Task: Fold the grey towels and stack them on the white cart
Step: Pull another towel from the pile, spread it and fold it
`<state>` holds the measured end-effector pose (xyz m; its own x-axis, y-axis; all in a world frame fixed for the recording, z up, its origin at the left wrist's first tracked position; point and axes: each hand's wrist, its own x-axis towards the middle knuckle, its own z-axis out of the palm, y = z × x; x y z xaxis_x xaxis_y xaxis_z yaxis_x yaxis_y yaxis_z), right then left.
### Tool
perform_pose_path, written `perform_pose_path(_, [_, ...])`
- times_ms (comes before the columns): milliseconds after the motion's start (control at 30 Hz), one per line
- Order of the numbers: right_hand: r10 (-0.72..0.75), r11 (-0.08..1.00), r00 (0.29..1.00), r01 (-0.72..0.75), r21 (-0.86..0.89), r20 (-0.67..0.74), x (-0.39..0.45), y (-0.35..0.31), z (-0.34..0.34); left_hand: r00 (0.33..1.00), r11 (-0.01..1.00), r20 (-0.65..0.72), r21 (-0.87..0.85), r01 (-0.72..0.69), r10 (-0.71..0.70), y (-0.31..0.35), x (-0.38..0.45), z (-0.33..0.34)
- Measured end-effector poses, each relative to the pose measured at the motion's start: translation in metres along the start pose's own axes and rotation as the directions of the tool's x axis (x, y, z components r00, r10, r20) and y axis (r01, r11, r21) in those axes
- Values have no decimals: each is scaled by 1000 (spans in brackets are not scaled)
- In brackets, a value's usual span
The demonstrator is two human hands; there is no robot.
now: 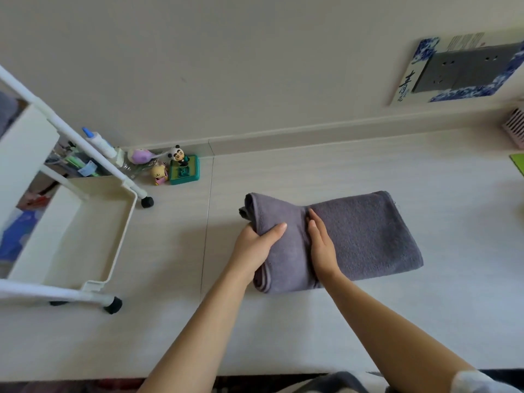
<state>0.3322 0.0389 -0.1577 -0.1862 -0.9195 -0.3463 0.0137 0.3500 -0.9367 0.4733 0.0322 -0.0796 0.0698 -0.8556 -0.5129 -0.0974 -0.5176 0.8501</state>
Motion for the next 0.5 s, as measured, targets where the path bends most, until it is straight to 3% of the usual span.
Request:
perform_pose_path(67, [39, 999, 999, -40, 20, 28, -2, -5, 0, 999, 996, -23, 82, -42, 44, 8, -3, 19])
perform_pose_path(167, [119, 967, 991, -129, 220, 61, -5, -14, -15, 989, 949, -73, 299, -104, 131, 25, -13, 40])
perform_pose_path(233, [82, 983, 993, -66, 172, -88, -11, -26, -40, 985, 918, -57, 374, -129, 162, 35, -16, 52])
perform_pose_path(333, [37, 996, 932, -3, 94, -360, -18, -27, -91, 987, 901, -32, 414, -131, 158, 46, -18, 74])
perform_pose_path(400, [121, 992, 900, -100, 73, -418, -19, -19, -122, 988, 901, -18, 412, -135, 156, 49, -18, 90])
perform_pose_path(500, [228, 973, 903, -226, 50, -364, -14, -4, -160, 984, 906, 14, 388, -169, 178, 53, -21, 123])
